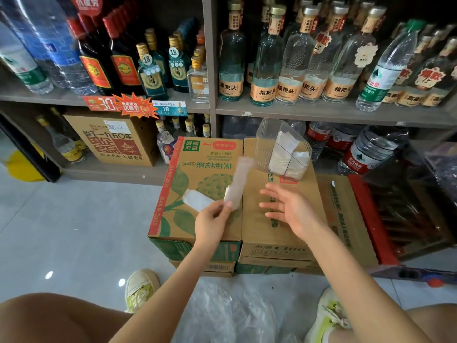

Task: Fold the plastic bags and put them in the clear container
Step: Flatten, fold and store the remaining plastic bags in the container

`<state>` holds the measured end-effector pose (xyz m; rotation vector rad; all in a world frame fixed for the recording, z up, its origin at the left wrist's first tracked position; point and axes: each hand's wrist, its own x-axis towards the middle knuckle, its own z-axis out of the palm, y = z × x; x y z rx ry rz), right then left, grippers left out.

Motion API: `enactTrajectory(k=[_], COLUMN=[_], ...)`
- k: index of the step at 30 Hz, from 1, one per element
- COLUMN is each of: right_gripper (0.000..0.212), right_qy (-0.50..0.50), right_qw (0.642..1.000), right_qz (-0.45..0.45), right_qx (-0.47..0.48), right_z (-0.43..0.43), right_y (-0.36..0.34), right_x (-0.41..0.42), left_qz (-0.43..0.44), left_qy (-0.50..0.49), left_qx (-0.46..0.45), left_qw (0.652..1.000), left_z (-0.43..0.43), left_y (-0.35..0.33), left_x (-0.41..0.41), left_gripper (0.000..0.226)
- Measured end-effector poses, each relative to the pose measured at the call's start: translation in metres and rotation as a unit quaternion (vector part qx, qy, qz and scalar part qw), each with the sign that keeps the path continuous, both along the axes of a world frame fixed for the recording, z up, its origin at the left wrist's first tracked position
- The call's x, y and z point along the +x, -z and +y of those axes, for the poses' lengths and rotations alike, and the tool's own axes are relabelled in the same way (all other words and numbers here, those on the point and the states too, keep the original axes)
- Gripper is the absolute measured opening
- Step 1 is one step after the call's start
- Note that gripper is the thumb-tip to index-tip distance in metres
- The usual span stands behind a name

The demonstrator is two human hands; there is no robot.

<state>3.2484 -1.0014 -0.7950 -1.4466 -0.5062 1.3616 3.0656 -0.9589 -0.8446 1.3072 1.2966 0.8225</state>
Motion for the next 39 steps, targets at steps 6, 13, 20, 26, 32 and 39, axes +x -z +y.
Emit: enactTrajectory(k=[6, 13, 20, 26, 32, 39], right_gripper=[0.029, 0.004, 0.007, 0.008, 0.009, 0.012], right_qy=[-0.064, -0.034, -0.107, -0.195, -0.292, -0.315], right_qw=[0.996, 0.999, 0.993, 0.974, 0.908, 0.848], right_qz=[-0.053, -0.019, -0.032, -0.117, -0.298, -0.426], right_qx=[-0.043, -0.014, 0.029, -0.002, -0.031, -0.014], right_z=[0.021, 0.026, 0.023, 0.025, 0.033, 0.042], right_y=[0.020, 0.030, 0.032, 0.028, 0.022, 0.022], right_x=[-0.046, -0.052, -0.039, -0.032, -0.033, -0.043], left_qz=[-0.032, -0.083, -0.172, -0.173, -0.149, -0.029], left_qy=[0.014, 0.047, -0.022, -0.041, -0.034, 0.031], left_qx=[-0.010, -0.035, -0.031, -0.082, -0.126, -0.040], left_qw=[0.999, 0.995, 0.984, 0.981, 0.980, 0.998], left_z=[0.002, 0.004, 0.025, 0.052, 0.069, 0.071], left_y=[-0.003, -0.007, -0.014, -0.009, -0.010, -0.011], left_x=[-0.005, -0.011, -0.034, -0.050, -0.045, -0.048], left_gripper=[0.008, 0.013, 0.017, 0.030, 0.044, 0.018])
